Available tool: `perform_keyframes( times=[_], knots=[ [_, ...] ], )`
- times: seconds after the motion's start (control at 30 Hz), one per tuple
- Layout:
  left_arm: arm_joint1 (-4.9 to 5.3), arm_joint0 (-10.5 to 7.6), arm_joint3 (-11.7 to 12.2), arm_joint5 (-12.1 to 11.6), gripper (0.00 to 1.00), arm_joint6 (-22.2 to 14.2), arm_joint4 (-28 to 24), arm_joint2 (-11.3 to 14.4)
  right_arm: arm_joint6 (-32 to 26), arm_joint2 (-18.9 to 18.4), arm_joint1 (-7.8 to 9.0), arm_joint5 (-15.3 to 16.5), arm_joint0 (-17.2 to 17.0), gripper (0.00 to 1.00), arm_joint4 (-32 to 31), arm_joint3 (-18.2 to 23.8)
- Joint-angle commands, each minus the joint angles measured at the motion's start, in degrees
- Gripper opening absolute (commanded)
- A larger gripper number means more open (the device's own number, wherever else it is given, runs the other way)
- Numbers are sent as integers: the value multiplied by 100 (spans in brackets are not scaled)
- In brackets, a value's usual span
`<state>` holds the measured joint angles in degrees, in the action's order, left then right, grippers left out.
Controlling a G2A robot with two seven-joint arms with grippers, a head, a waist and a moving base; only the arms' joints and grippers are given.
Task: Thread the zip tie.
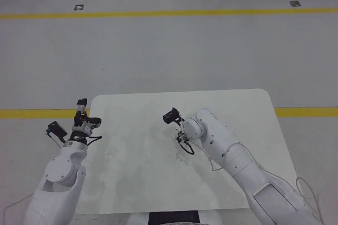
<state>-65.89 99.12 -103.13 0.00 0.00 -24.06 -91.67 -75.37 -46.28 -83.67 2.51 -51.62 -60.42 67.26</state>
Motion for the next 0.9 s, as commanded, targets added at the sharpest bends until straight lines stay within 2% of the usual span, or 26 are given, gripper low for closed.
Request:
perform_keyframes(
  times=[0.0, 0.33, 0.4, 0.43, 0.57, 0.7, 0.87],
  knots=[
    [0, 0, 0, 0, 100, 0, 0, 0, 17, 21, -13, 4, 31, 18, 20, -61],
    [0, 0, 0, 0, 100, 0, 0, 0, 83, 45, -45, -45, 133, 13, 68, -256],
    [0, 0, 0, 0, 100, 0, 0, 0, 113, 54, -51, -94, 145, 7, 46, -290],
    [0, 0, 0, 0, 100, 0, 0, 0, 124, 60, -55, -112, 147, 0, 40, -302],
    [0, 0, 0, 0, 100, 0, 0, 0, 145, 59, -62, -218, 159, 0, 1, -329],
    [0, 0, 0, 0, 100, 0, 0, 0, 40, -17, -28, -301, 111, 0, -74, -118],
    [0, 0, 0, 0, 100, 0, 0, 0, -179, -256, 72, -365, -69, 0, -163, 457]
  ],
)
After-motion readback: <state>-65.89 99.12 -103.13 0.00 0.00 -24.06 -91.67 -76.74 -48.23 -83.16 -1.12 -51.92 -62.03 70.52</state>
